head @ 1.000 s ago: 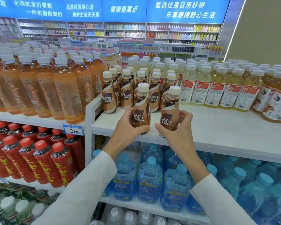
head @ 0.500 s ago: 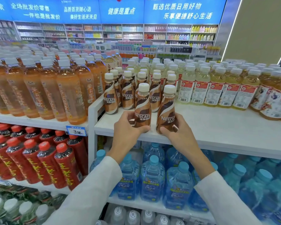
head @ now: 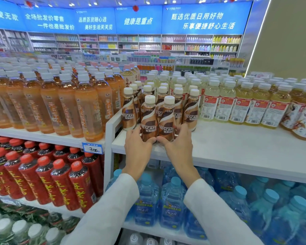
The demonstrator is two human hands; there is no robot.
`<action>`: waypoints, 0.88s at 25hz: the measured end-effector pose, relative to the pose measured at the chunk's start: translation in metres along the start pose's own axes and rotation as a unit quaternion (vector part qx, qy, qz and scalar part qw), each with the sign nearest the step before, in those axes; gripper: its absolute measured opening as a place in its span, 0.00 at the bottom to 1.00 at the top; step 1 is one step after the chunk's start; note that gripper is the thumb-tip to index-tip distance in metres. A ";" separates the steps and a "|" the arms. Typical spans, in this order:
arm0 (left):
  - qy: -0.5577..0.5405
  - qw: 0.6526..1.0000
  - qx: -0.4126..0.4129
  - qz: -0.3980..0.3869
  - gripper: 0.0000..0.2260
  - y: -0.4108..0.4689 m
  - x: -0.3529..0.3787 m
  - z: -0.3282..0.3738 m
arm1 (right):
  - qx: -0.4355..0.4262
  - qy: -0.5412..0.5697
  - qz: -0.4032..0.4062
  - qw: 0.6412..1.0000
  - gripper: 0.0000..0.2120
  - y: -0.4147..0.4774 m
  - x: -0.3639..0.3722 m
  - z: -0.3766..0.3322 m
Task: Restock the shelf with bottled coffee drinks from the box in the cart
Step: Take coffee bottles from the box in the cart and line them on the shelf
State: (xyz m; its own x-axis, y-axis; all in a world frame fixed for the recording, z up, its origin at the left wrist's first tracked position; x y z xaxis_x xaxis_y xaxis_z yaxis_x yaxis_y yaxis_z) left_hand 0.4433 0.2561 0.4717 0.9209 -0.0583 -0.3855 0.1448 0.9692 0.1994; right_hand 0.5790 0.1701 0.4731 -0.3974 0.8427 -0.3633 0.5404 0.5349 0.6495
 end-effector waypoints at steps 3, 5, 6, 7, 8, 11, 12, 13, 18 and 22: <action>-0.005 0.999 -0.020 0.027 0.22 0.019 -0.003 0.000 | -0.005 -0.003 -0.027 1.000 0.29 0.018 0.021 -0.001; -0.004 0.998 -0.038 0.050 0.21 0.028 -0.002 0.000 | -0.005 -0.007 -0.041 0.999 0.30 0.029 0.029 -0.001; -0.003 0.997 -0.046 0.057 0.21 0.032 -0.001 0.000 | -0.001 -0.008 -0.044 0.999 0.30 0.033 0.032 0.000; -0.005 0.997 -0.052 0.059 0.22 0.037 0.001 -0.001 | 0.003 -0.010 -0.045 0.999 0.30 0.036 0.035 0.001; -0.009 0.997 -0.057 0.058 0.22 0.041 0.003 -0.001 | 0.006 -0.015 -0.042 0.999 0.30 0.038 0.037 0.002; -0.010 0.997 -0.058 0.060 0.21 0.049 0.007 -0.002 | 0.008 -0.025 -0.034 0.999 0.30 0.042 0.042 0.004; -0.011 0.997 -0.055 0.061 0.21 0.050 0.008 -0.003 | 0.006 -0.026 -0.032 0.999 0.30 0.043 0.043 0.004; -0.012 0.997 -0.051 0.063 0.20 0.050 0.010 -0.004 | 0.006 -0.026 -0.032 0.999 0.30 0.043 0.043 0.005; -0.012 0.996 -0.036 0.075 0.18 0.051 0.014 -0.009 | 0.004 -0.034 -0.032 0.999 0.31 0.046 0.045 0.005; -0.005 0.997 -0.029 0.076 0.19 0.051 0.014 -0.010 | 0.000 -0.033 -0.030 0.999 0.31 0.046 0.045 0.006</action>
State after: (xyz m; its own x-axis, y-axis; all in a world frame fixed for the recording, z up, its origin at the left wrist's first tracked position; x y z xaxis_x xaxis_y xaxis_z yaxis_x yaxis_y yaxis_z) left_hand 0.4603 0.3074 0.4673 0.9340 0.0885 -0.3460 -0.0177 0.9791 0.2028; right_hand 0.5903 0.2334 0.4824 -0.3790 0.8112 -0.4454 0.5168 0.5848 0.6252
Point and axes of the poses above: each hand's wrist, its own y-axis towards the middle knuckle, its own x-axis out of the palm, z = x × y, the point moved 5 cm from there along y, towards the middle knuckle, and after that the axes turned 14 degrees about -x, right-handed, at the moved point
